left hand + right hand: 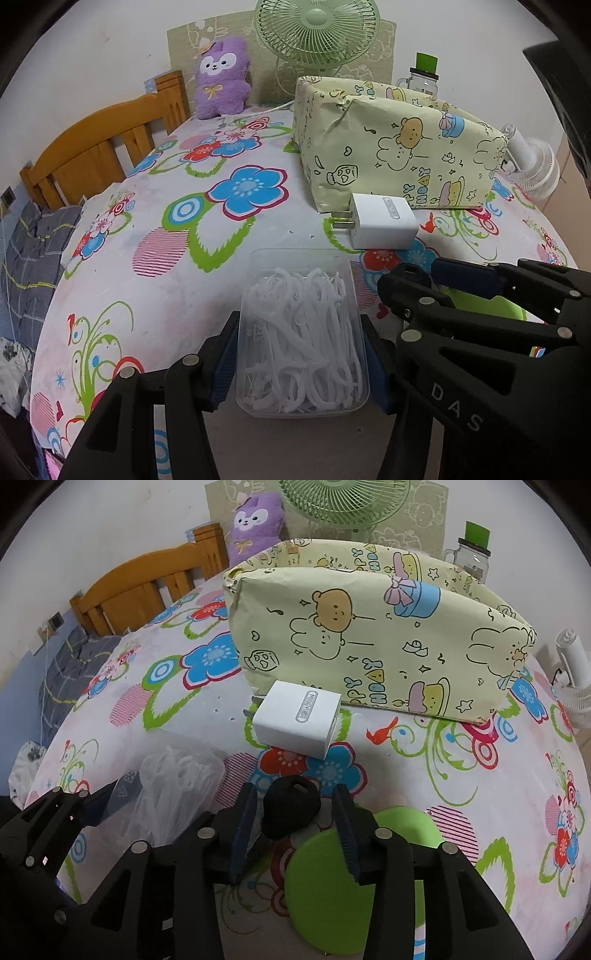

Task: Organize rigid objects
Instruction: 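Grasp the black key with the right tool while the left tool holds the floss box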

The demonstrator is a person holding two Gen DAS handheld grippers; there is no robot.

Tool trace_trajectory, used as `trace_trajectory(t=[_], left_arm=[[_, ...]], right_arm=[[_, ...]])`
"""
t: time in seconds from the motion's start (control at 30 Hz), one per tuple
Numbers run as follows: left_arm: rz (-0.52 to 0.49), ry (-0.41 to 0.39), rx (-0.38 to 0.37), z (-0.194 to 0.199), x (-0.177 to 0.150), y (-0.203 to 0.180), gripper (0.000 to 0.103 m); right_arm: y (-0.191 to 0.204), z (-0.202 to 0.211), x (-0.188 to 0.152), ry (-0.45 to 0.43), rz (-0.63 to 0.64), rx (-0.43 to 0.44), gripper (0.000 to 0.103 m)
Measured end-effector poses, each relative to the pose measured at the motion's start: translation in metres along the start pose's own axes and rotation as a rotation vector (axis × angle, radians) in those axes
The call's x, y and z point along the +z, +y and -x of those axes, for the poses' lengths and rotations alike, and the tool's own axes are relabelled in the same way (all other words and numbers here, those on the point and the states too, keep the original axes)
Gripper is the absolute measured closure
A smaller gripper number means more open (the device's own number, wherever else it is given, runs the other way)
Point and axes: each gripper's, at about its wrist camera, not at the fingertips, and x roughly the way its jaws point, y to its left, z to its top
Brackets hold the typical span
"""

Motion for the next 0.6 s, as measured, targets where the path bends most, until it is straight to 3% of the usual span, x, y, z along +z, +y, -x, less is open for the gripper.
trace_trajectory(t=[0.4, 0.5, 0.6], left_arm=[[-0.020, -0.007, -0.021, -0.0008, -0.0007, 0.0012, 0.042], [-0.037, -0.015, -0.005, 0.0002, -0.0007, -0.0021, 0.042], [-0.029, -0.009, -0.017, -0.0003, -0.0001, 0.0000, 0.042]], right_arm=[[0.0016, -0.0031, 0.0011, 0.018, 0.004, 0.004, 0.058], [0.0057, -0.0024, 0.0012, 0.021, 0.012, 0.009, 0.069], [0.0060, -0.0035, 0.0026, 0.023, 0.012, 0.011, 0.069]])
